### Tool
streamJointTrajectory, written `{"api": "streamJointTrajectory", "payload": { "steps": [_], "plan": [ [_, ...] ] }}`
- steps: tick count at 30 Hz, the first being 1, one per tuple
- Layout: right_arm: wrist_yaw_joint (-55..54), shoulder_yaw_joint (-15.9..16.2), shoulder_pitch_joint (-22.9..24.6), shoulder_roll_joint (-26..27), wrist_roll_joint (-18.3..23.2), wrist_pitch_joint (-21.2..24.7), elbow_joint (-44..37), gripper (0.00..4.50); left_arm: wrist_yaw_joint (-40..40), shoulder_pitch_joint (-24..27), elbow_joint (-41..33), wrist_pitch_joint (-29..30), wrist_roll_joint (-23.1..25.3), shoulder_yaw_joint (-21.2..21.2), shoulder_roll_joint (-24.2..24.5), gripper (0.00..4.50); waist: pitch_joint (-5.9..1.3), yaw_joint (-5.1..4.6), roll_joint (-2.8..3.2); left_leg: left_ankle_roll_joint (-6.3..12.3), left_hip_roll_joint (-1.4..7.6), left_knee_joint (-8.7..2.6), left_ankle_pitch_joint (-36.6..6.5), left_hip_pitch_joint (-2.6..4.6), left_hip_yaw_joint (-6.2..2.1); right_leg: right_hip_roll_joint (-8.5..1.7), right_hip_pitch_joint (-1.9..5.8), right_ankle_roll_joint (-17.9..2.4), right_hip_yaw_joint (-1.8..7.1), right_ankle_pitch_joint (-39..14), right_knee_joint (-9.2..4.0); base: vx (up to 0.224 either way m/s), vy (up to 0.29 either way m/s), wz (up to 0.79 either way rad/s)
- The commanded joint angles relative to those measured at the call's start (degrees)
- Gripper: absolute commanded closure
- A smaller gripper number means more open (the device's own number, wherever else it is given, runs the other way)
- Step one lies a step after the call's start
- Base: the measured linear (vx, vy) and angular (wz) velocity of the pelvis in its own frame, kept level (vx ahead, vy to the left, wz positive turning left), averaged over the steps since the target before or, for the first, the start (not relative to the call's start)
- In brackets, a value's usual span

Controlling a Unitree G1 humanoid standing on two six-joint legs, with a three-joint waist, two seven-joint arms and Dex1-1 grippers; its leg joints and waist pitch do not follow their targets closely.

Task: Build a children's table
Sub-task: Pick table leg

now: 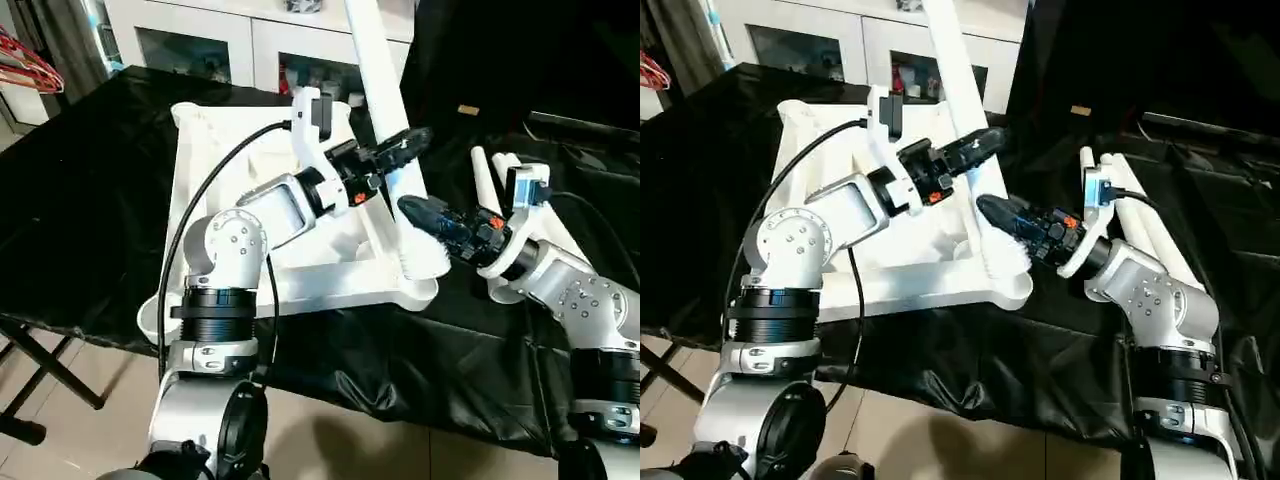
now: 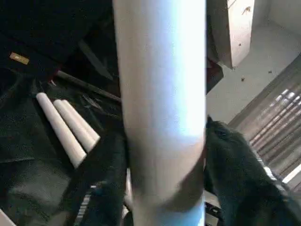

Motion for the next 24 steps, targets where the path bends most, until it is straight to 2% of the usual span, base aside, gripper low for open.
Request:
{"api": "streamJointTrajectory", "payload": {
  "steps": [1, 4, 5, 6, 7, 9, 10, 11, 12, 13, 15, 19, 24],
  "plan": [
    [-0.5, 0.3, 0.2, -1.0, 0.4, 0.0, -1.2, 2.63, -1.3, -0.1, -2.1, 0.3, -1.0, -2.5, -0.4, 2.23, -4.00, -0.03, -0.69, 2.58, 2.81, -3.79, -3.6, 1.21, -0.94, -4.18, 3.12, -12.3, 2.20, -2.5, -4.47, 0.000, 0.000, 0.00],
    [-0.7, 0.6, 0.3, -1.1, 0.0, -0.4, -1.4, 2.63, -1.5, 0.2, -2.3, 0.0, -0.7, -3.0, -0.2, 2.38, -4.03, -0.05, -0.67, 2.59, 2.86, -3.80, -3.4, 1.19, -0.96, -4.23, 3.15, -12.5, 2.19, -2.4, -4.40, 0.000, 0.000, 0.00],
    [-0.9, 0.9, 0.3, -1.1, -0.3, -0.7, -1.5, 2.07, -1.6, 0.3, -2.4, -0.3, -0.4, -3.2, 0.0, 2.43, -4.00, -0.06, -0.69, 2.56, 2.86, -3.79, -3.5, 1.21, -0.94, -4.26, 3.11, -12.6, 2.19, -2.5, -4.47, 0.000, 0.000, 0.00],
    [-1.5, 1.2, 0.2, -1.2, -1.0, -1.1, -1.5, 1.93, -1.9, 0.4, -2.7, -0.6, 0.1, -3.8, 0.4, 2.51, -3.99, -0.05, -0.69, 2.47, 2.90, -3.82, -3.6, 1.22, -0.95, -4.28, 3.08, -12.5, 2.20, -2.7, -4.50, 0.000, 0.000, 0.00],
    [-1.6, 1.5, 0.0, -1.4, -1.2, -0.8, -1.5, 1.93, -2.5, 0.4, -3.1, -1.2, 1.2, -5.1, 1.4, 2.51, -3.96, -0.10, -0.91, 2.45, 2.82, -3.85, -3.7, 1.21, -0.89, -4.19, 3.10, -12.3, 2.22, -3.0, -4.54, 0.000, 0.000, 0.00],
    [-1.7, 1.5, -0.1, -1.5, -1.2, -0.7, -1.6, 1.74, -2.8, 0.4, -3.3, -1.3, 1.6, -5.7, 1.8, 2.57, -3.95, -0.10, -0.78, 2.22, 2.85, -3.89, -3.7, 1.22, -0.89, -4.23, 3.07, -11.9, 2.25, -3.6, -4.53, 0.000, 0.000, 0.00],
    [-1.2, 2.4, -0.3, -2.4, -1.8, -0.5, -2.1, 1.74, -4.3, 0.1, -4.2, -1.7, 2.8, -7.8, 3.3, 2.57, -3.99, 0.00, -0.65, 2.16, 2.89, -3.90, -3.6, 1.26, -0.98, -4.28, 3.08, -11.8, 2.24, -3.6, -4.54, 0.000, 0.000, 0.00],
    [-0.5, 3.4, -0.5, -3.2, -2.4, -0.5, -2.6, 1.52, -5.4, -0.2, -4.8, -1.8, 3.5, -9.2, 4.4, 2.59, -4.09, 0.06, -0.56, 2.08, 2.95, -3.90, -3.2, 1.38, -1.02, -4.18, 3.06, -11.3, 2.22, -3.2, -4.42, 0.000, 0.000, 0.00],
    [-0.5, 3.4, -0.5, -3.2, -2.4, -0.5, -2.6, 1.46, -5.4, -0.2, -4.8, -1.8, 3.5, -9.2, 4.4, 2.60, -4.02, -0.05, -0.60, 1.96, 2.94, -3.94, -2.9, 1.29, -1.00, -4.09, 3.04, -11.2, 2.22, -2.5, -4.34, 0.000, 0.000, 0.00],
    [0.4, 4.7, -0.6, -4.4, -3.3, -0.1, -2.8, 1.40, -6.3, -0.5, -5.0, -2.1, 3.9, -10.1, 5.1, 2.60, -4.01, -0.06, -0.46, 1.88, 2.89, -3.90, -3.0, 1.30, -0.92, -4.13, 3.02, -11.4, 2.26, -2.2, -4.36, 0.000, 0.000, 0.00],
    [1.4, 5.8, -0.8, -5.5, -3.7, 0.3, -2.9, 1.35, -7.8, -0.8, -5.3, -2.8, 4.6, -11.5, 6.2, 2.60, -4.03, -0.02, -0.63, 1.89, 2.80, -3.83, -2.9, 1.26, -0.90, -4.12, 3.19, -11.6, 2.27, -1.7, -4.37, 0.000, 0.000, 0.00],
    [4.3, 8.0, -0.9, -8.0, -3.7, 1.4, -4.0, 1.35, -11.5, -0.7, -6.2, -3.5, 5.0, -14.4, 8.3, 2.60, -4.00, 0.00, -0.48, 1.96, 2.79, -3.83, -3.3, 1.27, -0.92, -4.08, 3.19, -11.9, 2.23, -1.9, -4.32, 0.000, 0.000, 0.00],
    [7.1, 10.9, -1.5, -10.0, -4.5, 1.5, -4.0, 1.35, -16.0, -0.7, -7.7, -3.0, 3.4, -16.6, 9.9, 2.60, -4.04, -0.12, -0.56, 1.89, 2.88, -3.76, -3.6, 1.30, -0.85, -4.20, 3.16, -13.1, 2.26, -1.6, -4.16, 0.000, 0.000, 0.00]
  ]
}}
